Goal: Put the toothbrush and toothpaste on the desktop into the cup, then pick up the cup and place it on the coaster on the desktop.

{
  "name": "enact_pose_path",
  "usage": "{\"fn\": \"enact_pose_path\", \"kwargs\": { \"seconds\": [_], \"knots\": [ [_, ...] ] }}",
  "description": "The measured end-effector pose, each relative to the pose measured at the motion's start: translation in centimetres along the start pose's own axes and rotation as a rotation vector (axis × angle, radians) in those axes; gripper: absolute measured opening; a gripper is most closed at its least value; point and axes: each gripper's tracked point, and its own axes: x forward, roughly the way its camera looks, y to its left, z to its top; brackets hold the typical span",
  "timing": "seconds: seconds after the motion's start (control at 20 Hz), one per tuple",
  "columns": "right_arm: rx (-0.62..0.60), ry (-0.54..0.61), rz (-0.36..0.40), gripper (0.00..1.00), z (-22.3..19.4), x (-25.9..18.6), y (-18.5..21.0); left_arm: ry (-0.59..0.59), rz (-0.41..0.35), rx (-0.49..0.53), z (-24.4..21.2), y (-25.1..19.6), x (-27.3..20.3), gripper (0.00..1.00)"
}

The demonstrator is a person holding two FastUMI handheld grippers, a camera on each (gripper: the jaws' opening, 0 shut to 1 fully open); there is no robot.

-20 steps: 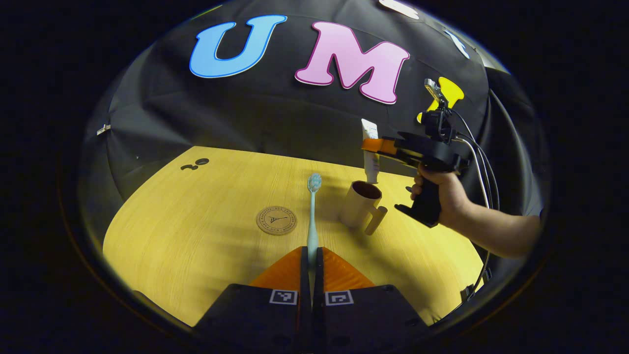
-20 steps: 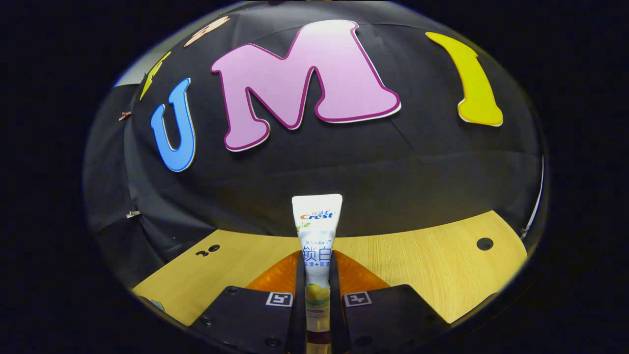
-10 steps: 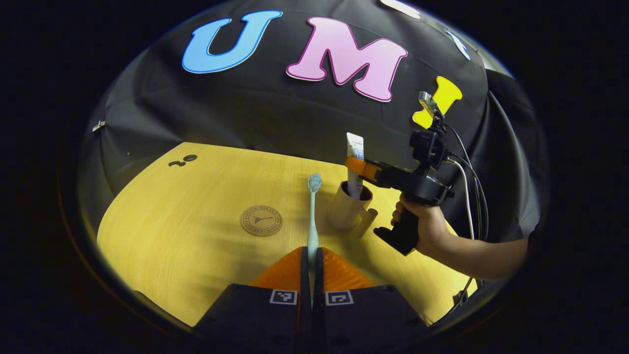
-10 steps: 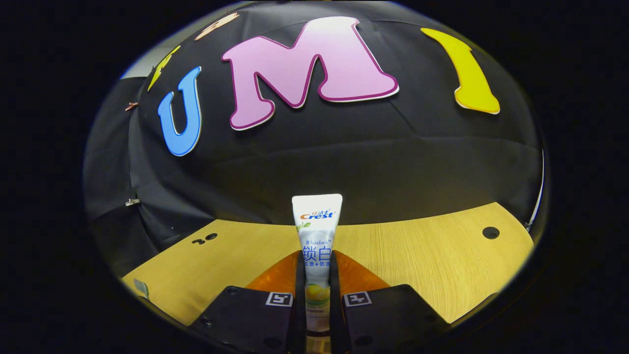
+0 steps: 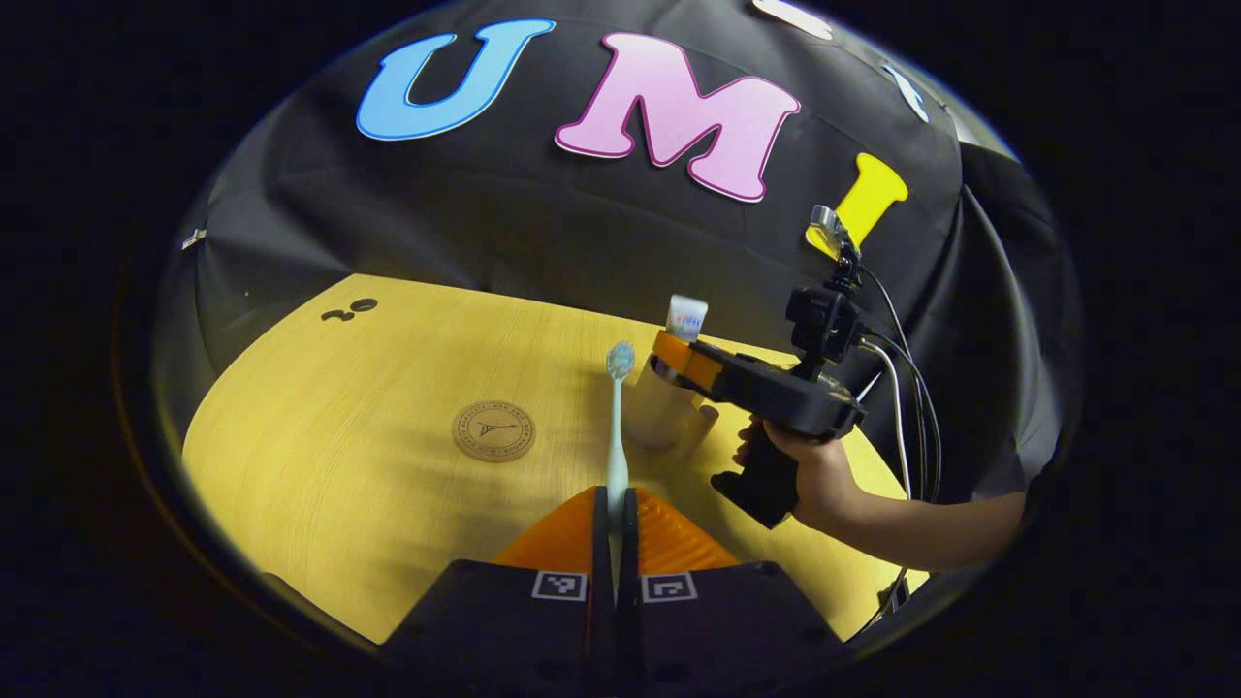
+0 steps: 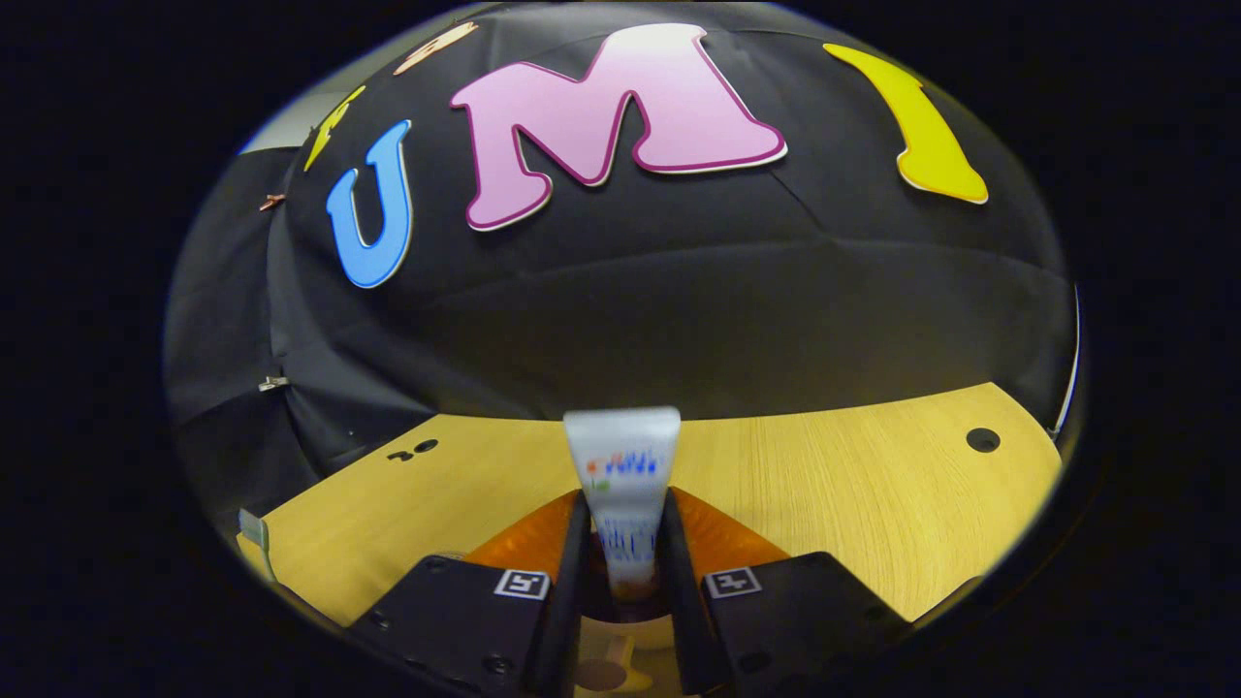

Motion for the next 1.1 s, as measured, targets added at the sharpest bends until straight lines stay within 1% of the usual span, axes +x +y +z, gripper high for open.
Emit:
{"fn": "enact_pose_path", "kwargs": {
  "seconds": [0.05, 0.1, 0.15, 0.2, 0.3, 0.4, 0.5, 0.65, 0.75, 0.9, 1.1],
  "knots": [
    [0.003, 0.004, 0.003, 0.45, 0.0, -0.2, 0.0, -0.004, -0.002, 0.001, 0.3, -0.2, 0.1, 0.06],
    [0.013, 0.012, 0.005, 0.38, -0.1, -0.5, 0.0, -0.015, -0.007, 0.003, 0.7, -0.5, 0.2, 0.06],
    [0.03, 0.016, 0.009, 0.44, 0.0, -0.8, 0.0, -0.032, -0.014, 0.005, 1.3, -0.9, 0.5, 0.06],
    [0.043, 0.021, 0.011, 0.67, 0.0, -1.4, -0.2, -0.046, -0.024, 0.005, 2.1, -1.4, 0.8, 0.06],
    [0.043, 0.028, -0.02, 1.0, 0.1, -2.8, -1.5, -0.08, -0.046, 0.002, 3.5, -2.2, 1.5, 0.06],
    [0.046, 0.036, -0.047, 0.98, 0.2, -4.6, -2.9, -0.122, -0.074, -0.003, 5.5, -3.2, 2.5, 0.06],
    [0.061, 0.041, -0.083, 0.98, 0.3, -6.5, -4.5, -0.173, -0.105, -0.006, 7.8, -4.1, 3.9, 0.06],
    [0.09, 0.059, -0.129, 0.98, -0.4, -9.5, -6.5, -0.229, -0.155, -0.01, 10.9, -5.8, 6.9, 0.06],
    [0.106, 0.05, -0.177, 0.98, -0.4, -11.2, -7.9, -0.262, -0.18, -0.008, 12.7, -6.6, 8.8, 0.06],
    [0.104, 0.048, -0.169, 0.98, -0.4, -13.5, -8.0, -0.336, -0.215, 0.007, 14.9, -8.0, 11.3, 0.06],
    [0.071, 0.021, -0.179, 0.98, 0.0, -15.0, -8.8, -0.422, -0.222, 0.028, 15.8, -8.5, 14.3, 0.06]
  ]
}}
